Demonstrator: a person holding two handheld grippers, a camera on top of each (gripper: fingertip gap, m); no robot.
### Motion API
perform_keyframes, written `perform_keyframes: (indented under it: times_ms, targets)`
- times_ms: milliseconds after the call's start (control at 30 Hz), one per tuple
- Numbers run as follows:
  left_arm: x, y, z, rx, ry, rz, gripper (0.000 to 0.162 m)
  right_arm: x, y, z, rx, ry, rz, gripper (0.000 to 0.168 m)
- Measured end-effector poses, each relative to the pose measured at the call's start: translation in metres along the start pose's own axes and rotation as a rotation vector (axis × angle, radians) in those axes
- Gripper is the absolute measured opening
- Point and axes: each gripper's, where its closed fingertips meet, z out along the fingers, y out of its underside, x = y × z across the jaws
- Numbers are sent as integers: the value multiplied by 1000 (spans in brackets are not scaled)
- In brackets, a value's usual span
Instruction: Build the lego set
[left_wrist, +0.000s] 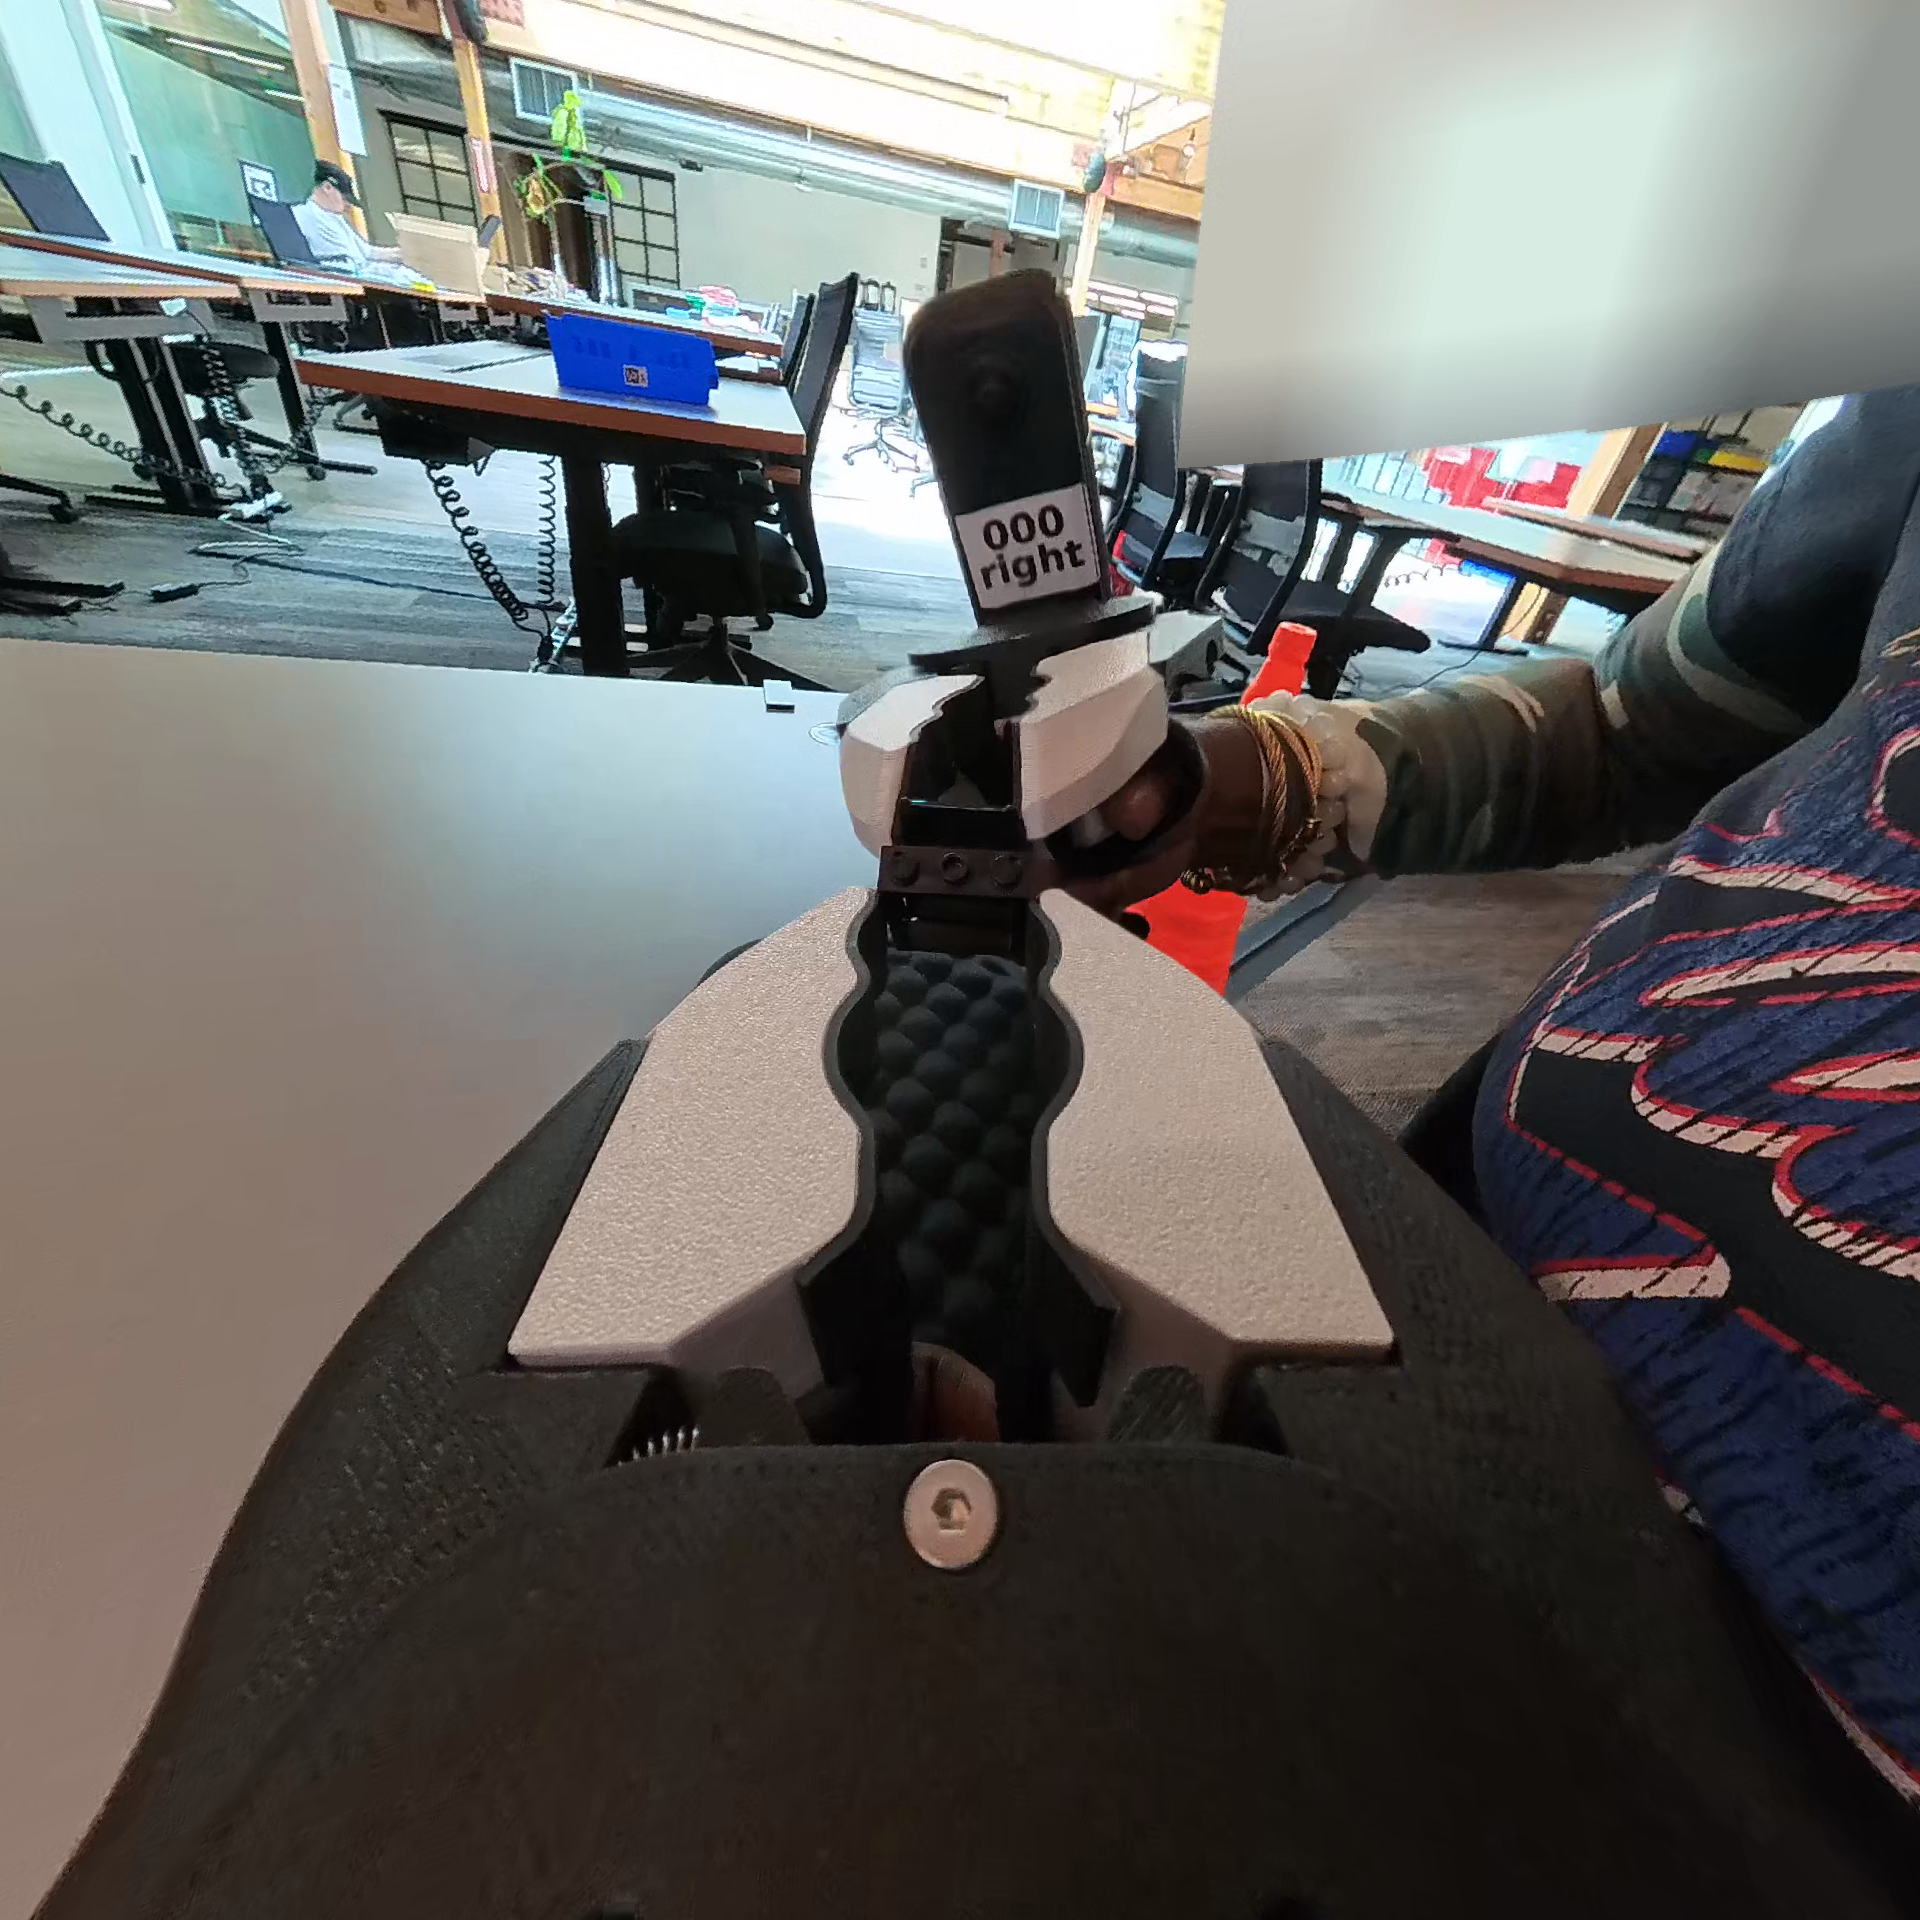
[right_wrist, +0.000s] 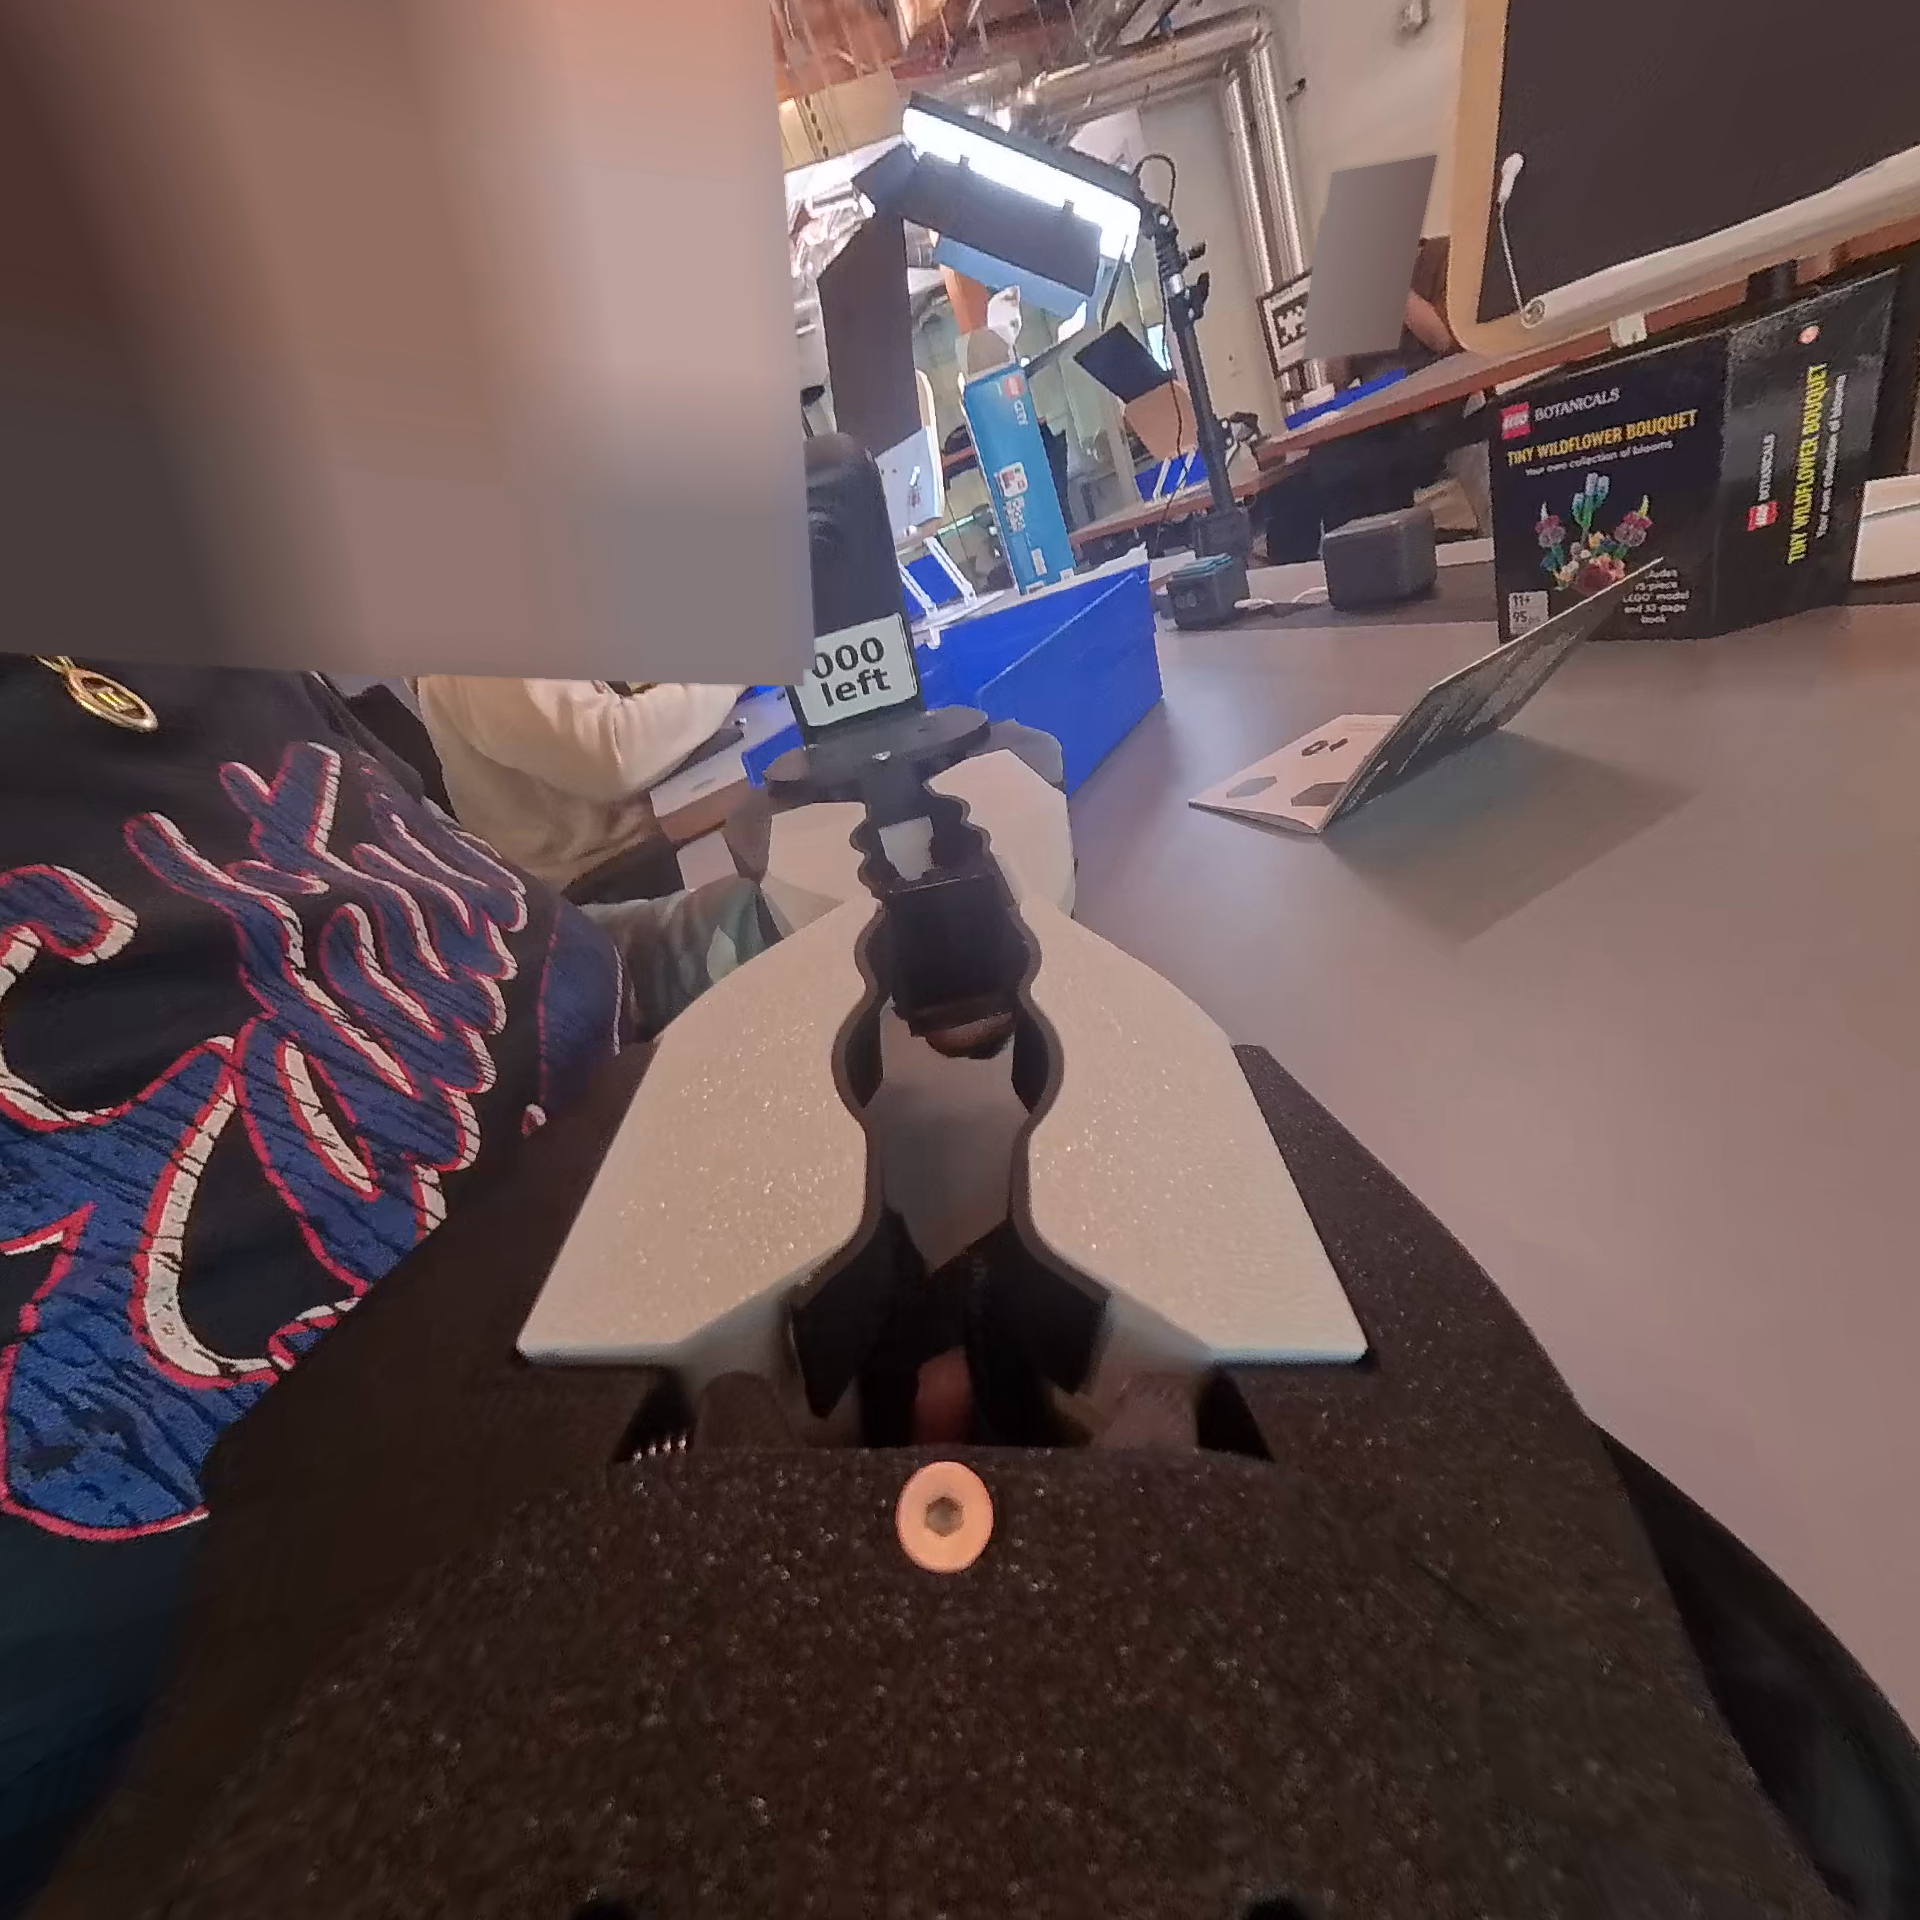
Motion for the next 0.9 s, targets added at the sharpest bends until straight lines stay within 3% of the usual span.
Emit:
perform_keyframes:
  times_ms: [900]
  targets:
    - [0,59,2,-369,3,226,26,10,62,-6,-400,19,-202,22]
